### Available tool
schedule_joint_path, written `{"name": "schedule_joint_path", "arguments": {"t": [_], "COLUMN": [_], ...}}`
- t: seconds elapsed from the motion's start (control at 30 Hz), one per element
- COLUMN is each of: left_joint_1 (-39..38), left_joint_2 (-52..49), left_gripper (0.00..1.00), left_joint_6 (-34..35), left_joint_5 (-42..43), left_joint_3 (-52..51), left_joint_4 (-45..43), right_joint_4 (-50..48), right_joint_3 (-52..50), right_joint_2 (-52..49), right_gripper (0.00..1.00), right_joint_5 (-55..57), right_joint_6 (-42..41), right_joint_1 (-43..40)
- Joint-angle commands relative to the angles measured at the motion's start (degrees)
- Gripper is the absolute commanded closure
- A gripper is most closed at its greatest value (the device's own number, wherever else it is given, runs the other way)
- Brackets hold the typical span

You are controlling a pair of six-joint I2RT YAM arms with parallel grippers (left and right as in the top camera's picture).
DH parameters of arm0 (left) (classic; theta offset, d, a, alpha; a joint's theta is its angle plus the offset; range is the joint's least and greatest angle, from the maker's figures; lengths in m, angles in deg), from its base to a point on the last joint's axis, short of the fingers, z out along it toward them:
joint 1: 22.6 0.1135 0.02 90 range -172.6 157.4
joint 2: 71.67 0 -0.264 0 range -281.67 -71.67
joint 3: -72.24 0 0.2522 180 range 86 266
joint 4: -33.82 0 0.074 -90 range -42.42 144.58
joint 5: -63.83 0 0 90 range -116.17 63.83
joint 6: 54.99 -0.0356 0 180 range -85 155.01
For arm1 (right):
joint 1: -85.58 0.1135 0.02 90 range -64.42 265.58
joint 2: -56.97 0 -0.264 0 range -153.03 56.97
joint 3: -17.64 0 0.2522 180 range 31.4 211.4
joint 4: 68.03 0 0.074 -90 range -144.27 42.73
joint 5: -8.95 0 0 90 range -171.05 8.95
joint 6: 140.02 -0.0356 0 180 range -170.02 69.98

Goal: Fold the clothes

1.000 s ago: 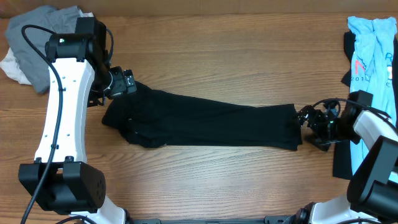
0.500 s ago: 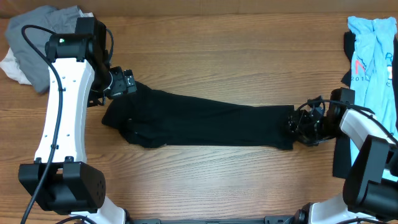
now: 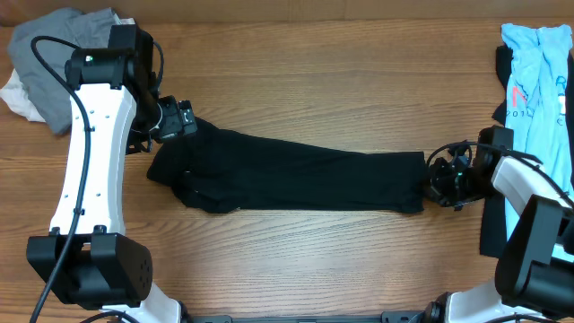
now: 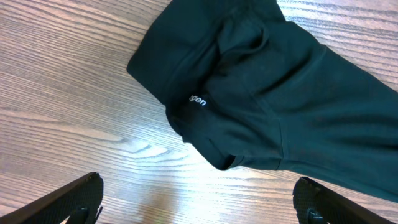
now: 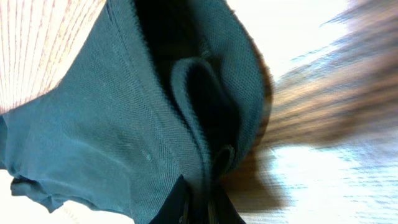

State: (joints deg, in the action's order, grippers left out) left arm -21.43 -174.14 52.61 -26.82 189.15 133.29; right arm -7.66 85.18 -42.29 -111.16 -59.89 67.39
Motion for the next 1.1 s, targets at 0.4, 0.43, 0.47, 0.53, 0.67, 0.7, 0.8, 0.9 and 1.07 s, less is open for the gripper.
{"name": "schedule_joint_path", "arguments": {"t": [0.4,0.43,0.47,0.53,0.67,0.7,0.8,0.9,1.07], "left_joint_1": [0.2,0.2,0.2,0.2,0.2,0.2,0.2,0.2,0.2], "left_joint_2": [0.9,0.9,0.9,0.9,0.9,0.9,0.9,0.9,0.9], "left_gripper": [0.00,0.00,0.00,0.00,0.00,0.00,0.00,0.00,0.00], "left_joint_6": [-0.5,-0.5,-0.5,-0.5,-0.4,-0.4,-0.5,-0.5,-0.5], "left_joint_5": [0.6,0.7,0.7,0.7,0.7,0.7,0.7,0.7,0.7], "left_joint_3": [1.1,1.1,1.1,1.1,1.1,1.1,1.1,1.1,1.1], "left_joint_4": [-0.1,-0.2,-0.2,-0.3,-0.7,-0.7,-0.5,-0.2,-0.3], "right_joint_4": [11.9,12.4,12.9,13.8,14.5,14.6,14.8,15.6,16.3], "right_joint_3": [14.9,14.9,14.9,14.9,14.9,14.9,14.9,14.9,14.8], "right_joint_2": [4.4,5.6,6.4,7.9,10.3,10.5,10.5,9.9,9.4], "right_gripper": [0.96,0.96,0.96,0.96,0.96,0.96,0.96,0.96,0.96], "right_joint_5": [12.8,13.3,13.4,13.4,14.5,15.5,18.0,21.4,29.6], "right_joint_6": [-4.4,-4.7,-5.0,-5.0,-5.0,-5.0,-5.2,-6.1,-10.8], "right_joint_1": [-0.9,-0.8,-0.7,0.4,5.4,7.0,12.5,17.9,25.1]}}
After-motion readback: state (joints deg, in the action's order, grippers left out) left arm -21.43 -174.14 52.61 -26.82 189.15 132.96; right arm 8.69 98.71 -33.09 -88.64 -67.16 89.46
